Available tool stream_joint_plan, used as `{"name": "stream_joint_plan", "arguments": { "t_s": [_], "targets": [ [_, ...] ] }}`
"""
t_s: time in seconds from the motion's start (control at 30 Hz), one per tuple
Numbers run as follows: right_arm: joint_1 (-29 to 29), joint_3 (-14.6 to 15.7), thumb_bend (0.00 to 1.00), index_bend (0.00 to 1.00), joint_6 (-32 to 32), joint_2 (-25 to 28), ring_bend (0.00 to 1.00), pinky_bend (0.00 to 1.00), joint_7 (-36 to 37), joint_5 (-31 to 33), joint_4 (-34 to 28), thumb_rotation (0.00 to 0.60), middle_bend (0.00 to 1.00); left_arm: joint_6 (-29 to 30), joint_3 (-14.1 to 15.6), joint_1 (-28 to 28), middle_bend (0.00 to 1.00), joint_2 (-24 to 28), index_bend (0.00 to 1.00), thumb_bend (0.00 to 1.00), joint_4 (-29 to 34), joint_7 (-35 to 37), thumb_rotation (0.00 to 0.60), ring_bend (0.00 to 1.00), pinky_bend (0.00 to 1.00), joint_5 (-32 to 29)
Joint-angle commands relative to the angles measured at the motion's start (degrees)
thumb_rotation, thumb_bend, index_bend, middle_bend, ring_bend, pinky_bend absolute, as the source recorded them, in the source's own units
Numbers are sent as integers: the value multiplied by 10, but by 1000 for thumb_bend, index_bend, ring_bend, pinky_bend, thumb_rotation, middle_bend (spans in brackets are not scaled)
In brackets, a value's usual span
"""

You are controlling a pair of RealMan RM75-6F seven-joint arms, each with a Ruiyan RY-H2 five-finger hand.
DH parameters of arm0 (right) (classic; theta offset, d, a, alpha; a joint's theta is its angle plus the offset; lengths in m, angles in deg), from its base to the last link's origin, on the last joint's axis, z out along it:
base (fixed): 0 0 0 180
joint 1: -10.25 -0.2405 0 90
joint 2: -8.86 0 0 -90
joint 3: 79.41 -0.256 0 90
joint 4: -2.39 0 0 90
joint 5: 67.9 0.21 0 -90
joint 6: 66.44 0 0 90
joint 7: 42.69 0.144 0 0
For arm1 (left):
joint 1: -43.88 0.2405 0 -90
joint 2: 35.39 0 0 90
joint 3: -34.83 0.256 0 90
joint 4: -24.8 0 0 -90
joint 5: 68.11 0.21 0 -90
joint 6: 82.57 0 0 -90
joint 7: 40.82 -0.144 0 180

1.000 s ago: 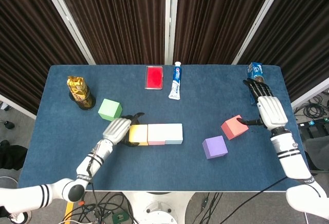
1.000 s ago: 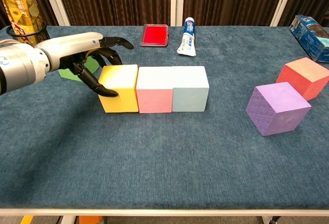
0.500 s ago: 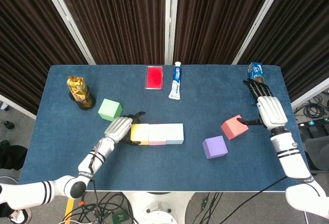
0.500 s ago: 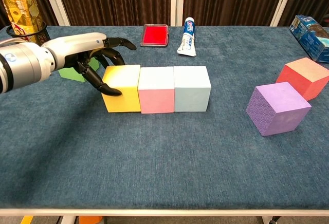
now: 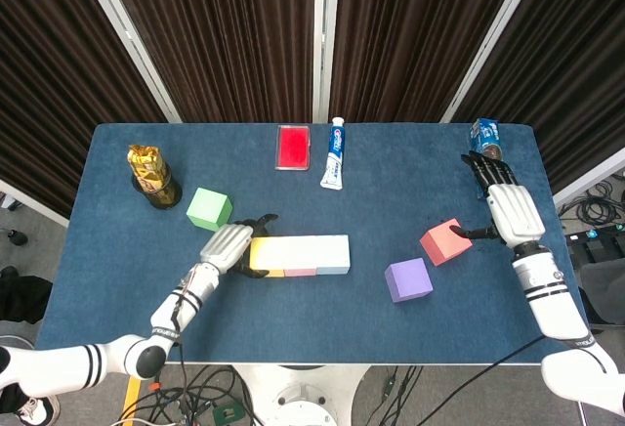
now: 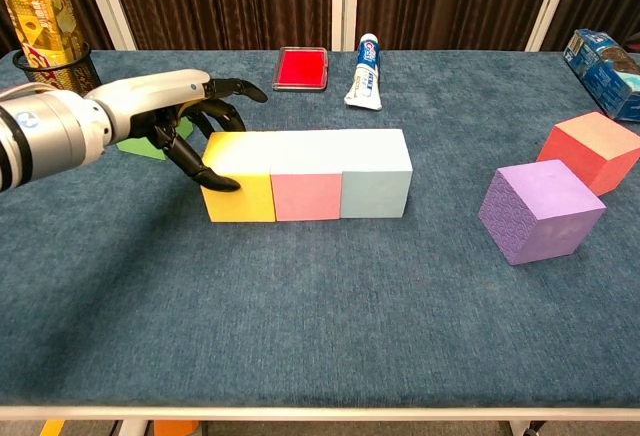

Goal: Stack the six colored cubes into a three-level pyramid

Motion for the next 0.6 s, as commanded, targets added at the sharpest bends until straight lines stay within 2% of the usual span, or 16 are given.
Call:
{"name": "stream_joint_plan", "arguments": {
  "t_s": [0.03,0.23,0.37,0.5,0.6],
  "targets": [
    [0,0,0,0,0,0,0,0,0,0,0,600,9,0,0,0,479,-1,94,291,-1,9,600,205,253,1],
    [1,0,0,0,0,-1,0,0,2,0,2,600,9,-2,3,-1,300,1,88,235,-1,27,600,204,250,14],
    [1,-1,0,0,-1,-2,0,0,2,0,3,600,9,-4,6,-1,244,4,86,212,0,35,600,202,251,21],
    [3,0,0,0,0,-1,0,0,2,0,3,600,9,-4,8,-3,187,2,85,206,-3,36,600,158,248,20],
    [4,0,0,0,0,0,0,0,2,0,3,600,9,-6,10,-4,182,4,85,206,-1,37,600,156,248,20]
  ]
}}
